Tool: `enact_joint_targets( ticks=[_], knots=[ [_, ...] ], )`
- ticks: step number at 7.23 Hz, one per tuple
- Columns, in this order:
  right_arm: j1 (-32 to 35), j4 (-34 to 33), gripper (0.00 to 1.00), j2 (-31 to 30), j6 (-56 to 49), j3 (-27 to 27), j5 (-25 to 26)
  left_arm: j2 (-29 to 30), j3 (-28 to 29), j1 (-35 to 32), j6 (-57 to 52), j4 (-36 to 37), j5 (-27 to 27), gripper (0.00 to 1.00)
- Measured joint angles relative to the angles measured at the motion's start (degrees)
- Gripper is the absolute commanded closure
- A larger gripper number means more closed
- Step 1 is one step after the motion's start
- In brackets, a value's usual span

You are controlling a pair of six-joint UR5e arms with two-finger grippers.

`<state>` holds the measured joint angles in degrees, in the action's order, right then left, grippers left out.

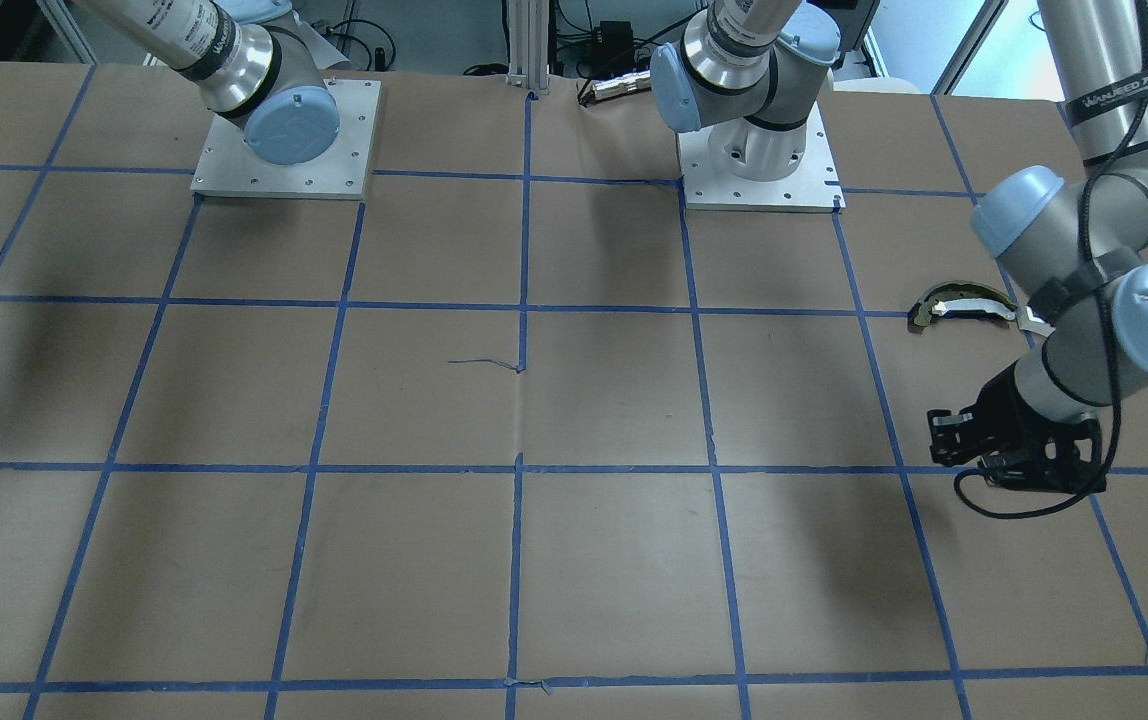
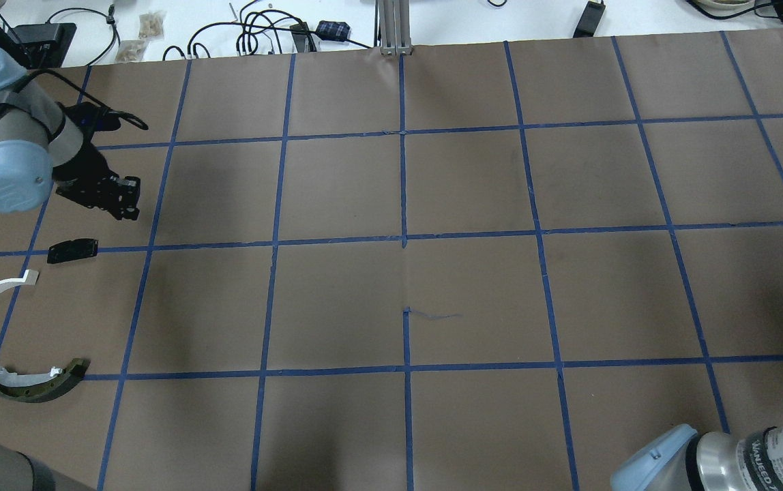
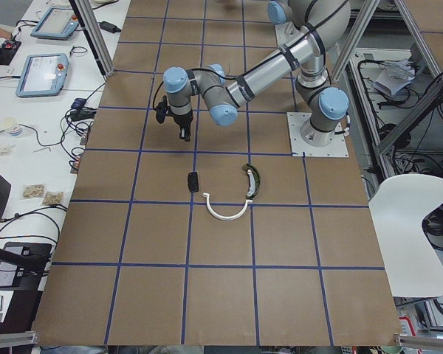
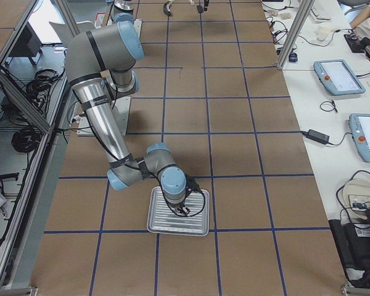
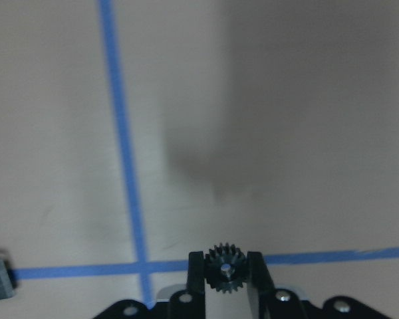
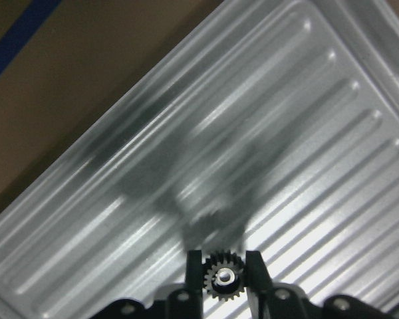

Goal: Place bearing gear from tray to pile

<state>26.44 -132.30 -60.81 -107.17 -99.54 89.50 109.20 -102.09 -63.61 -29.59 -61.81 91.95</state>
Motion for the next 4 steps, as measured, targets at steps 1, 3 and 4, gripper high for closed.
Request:
enact_joint_targets(
  ticks=[1,3,4],
  knots=[
    [0.44,1.85,0.84,-2.51,2.1,0.03,-0.24,-0.57,-1.56,4.89,-4.94,-0.19,0.79,1.0],
    [3.67,8.39,0.83,-9.69,8.71,0.11,-0.25,-0.03,-3.1,12.81,-11.38,-0.43,1.27,1.0],
    [6.67,13.14,0.83,-14.25,13.31,0.11,0.03,0.79,-3.31,15.47,-13.54,-0.47,1.4,1.0]
  ],
)
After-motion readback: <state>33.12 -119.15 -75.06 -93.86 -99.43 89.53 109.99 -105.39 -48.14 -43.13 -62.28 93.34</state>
